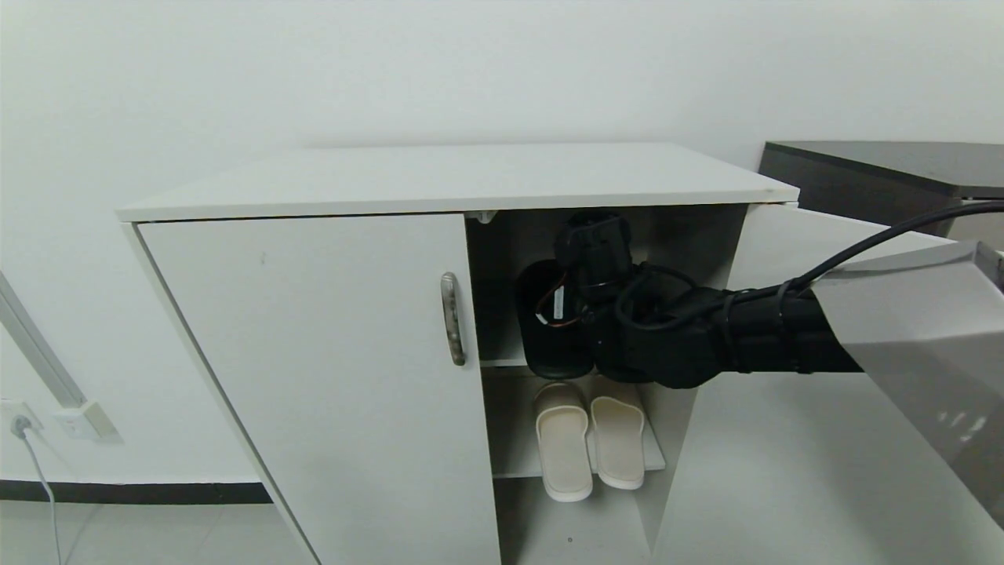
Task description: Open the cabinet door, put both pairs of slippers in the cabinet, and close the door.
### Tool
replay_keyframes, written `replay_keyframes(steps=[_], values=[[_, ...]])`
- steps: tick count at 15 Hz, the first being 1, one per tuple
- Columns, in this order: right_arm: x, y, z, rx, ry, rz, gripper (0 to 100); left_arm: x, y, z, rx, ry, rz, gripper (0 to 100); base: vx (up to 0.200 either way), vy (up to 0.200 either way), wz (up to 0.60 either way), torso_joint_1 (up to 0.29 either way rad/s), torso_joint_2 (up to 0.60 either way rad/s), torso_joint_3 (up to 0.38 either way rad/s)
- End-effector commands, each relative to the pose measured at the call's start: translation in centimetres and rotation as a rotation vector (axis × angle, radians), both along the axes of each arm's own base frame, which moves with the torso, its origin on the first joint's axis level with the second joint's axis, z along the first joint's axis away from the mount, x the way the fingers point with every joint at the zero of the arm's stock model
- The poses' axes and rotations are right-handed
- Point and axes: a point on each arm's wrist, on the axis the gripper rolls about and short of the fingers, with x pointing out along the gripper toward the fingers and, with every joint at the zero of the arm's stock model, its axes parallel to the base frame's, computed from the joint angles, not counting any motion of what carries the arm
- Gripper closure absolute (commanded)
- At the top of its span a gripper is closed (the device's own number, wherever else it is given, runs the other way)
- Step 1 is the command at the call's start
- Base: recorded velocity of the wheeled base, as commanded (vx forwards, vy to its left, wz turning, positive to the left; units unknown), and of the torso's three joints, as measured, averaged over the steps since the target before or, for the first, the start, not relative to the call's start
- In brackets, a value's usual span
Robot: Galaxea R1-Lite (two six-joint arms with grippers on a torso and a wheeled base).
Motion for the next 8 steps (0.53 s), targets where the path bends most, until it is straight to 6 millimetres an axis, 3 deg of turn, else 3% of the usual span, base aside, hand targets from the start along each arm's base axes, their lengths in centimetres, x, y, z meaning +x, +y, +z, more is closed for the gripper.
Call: replay_keyframes(steps=[1,8], values=[[1.3,0.0,-1.3,-0.005,0.013,-0.006,100,0.0,0.0,0.0,-0.001,0.002,0.000,100,0.000,0.000,0.00,0.000,0.00,0.000],[2.3,-0.2,-1.9,0.002,0.024,0.014,100,0.0,0.0,0.0,-0.001,0.002,0.000,100,0.000,0.000,0.00,0.000,0.00,0.000]])
